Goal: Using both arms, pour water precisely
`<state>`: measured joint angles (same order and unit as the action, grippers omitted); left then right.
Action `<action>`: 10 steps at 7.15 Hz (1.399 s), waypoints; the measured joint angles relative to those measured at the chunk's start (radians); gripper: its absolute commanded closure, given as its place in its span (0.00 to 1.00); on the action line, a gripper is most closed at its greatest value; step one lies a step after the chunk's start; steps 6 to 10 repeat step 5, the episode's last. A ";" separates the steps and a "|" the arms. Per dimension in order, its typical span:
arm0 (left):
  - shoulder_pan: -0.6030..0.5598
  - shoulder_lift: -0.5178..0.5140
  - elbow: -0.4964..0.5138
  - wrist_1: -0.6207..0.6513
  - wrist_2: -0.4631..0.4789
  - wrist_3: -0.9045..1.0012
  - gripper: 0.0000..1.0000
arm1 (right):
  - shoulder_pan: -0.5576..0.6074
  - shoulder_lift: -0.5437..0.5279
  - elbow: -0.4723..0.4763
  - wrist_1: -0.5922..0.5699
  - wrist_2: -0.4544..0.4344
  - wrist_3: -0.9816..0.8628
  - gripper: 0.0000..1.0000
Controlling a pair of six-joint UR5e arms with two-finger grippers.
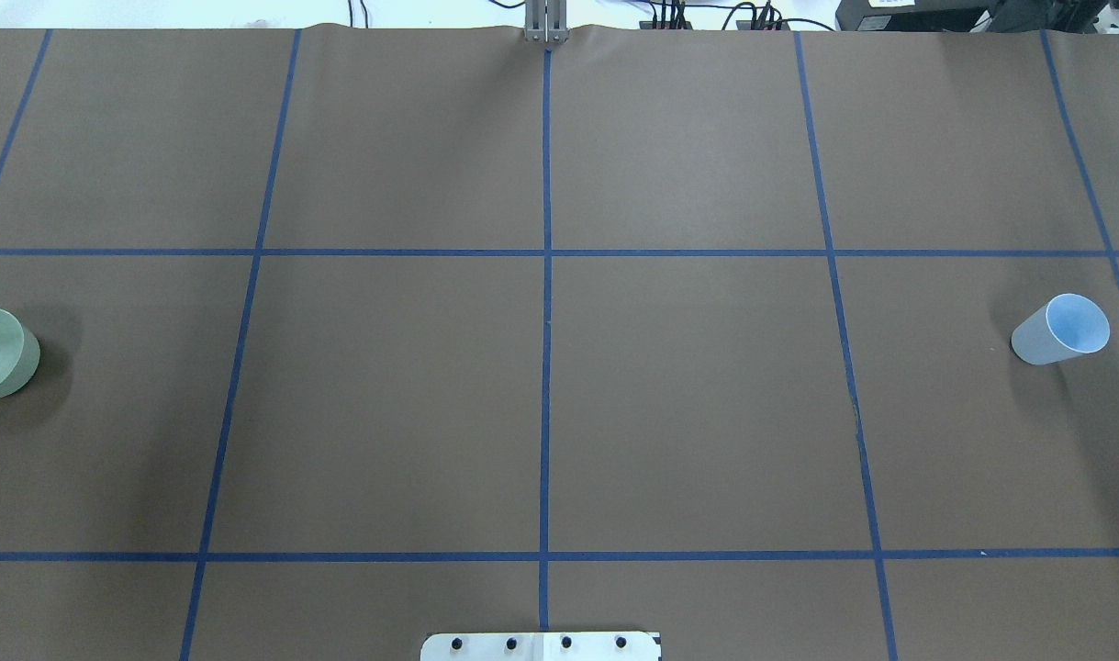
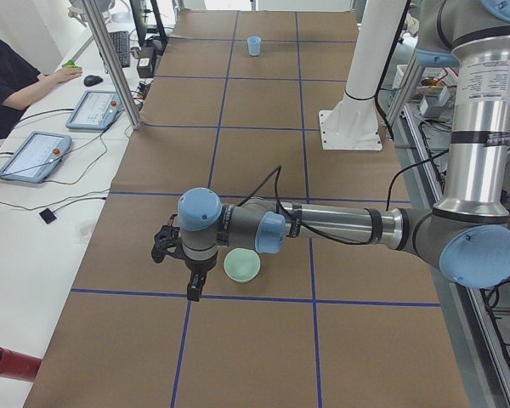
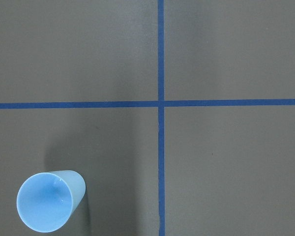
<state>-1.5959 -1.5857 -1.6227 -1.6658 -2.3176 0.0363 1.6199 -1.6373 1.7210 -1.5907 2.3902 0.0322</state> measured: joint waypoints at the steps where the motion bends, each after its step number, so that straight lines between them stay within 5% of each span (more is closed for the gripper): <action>1: 0.007 0.001 0.000 0.000 0.000 -0.001 0.00 | 0.000 0.000 -0.001 0.000 -0.001 0.000 0.01; 10: 0.019 0.002 0.000 0.000 0.000 -0.002 0.00 | 0.000 0.003 0.001 0.000 -0.007 -0.001 0.01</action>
